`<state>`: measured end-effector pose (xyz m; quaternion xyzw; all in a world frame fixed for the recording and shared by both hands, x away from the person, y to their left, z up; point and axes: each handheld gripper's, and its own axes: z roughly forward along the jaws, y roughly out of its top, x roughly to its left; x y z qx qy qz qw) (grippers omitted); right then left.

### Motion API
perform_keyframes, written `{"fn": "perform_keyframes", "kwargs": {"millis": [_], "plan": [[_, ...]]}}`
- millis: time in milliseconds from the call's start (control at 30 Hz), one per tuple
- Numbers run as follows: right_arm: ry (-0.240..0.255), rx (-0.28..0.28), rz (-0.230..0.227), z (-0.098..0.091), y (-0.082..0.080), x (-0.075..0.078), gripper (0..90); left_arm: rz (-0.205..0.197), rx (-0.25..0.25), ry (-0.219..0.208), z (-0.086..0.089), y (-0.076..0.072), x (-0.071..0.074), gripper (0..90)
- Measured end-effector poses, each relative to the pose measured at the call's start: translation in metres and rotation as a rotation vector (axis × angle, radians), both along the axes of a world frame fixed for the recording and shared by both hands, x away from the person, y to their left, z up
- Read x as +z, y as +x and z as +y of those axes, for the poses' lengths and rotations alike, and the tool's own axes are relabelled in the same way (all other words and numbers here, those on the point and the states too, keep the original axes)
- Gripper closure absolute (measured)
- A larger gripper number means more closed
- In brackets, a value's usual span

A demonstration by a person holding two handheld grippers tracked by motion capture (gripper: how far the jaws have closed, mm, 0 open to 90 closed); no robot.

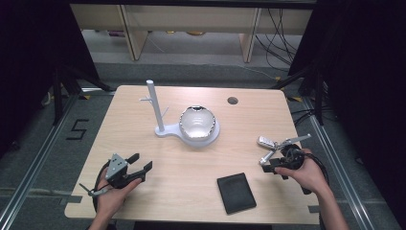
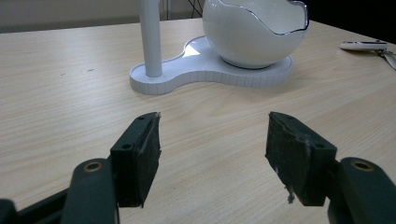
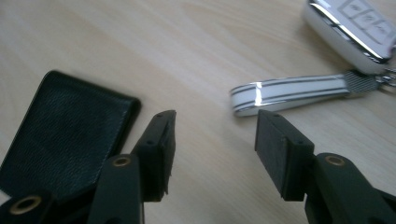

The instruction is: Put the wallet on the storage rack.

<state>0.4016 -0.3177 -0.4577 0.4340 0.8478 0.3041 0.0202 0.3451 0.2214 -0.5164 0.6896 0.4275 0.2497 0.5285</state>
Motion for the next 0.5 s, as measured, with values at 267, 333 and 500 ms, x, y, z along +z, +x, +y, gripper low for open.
{"fn": "perform_keyframes", "kwargs": {"millis": [267, 333, 500], "plan": [[-0.084, 0.222, 0.092, 0.030, 0.003, 0.009, 43.7, -0.002, -0.023, 0.013, -0.005, 0.003, 0.004, 34.7], [-0.116, 0.301, 0.087, 0.040, 0.008, 0.008, 42.0, 0.000, -0.025, 0.011, -0.005, 0.003, 0.004, 34.8], [-0.146, 0.357, 0.123, 0.055, 0.015, 0.008, 41.8, -0.001, -0.028, 0.005, -0.005, 0.000, 0.005, 34.8]]}}
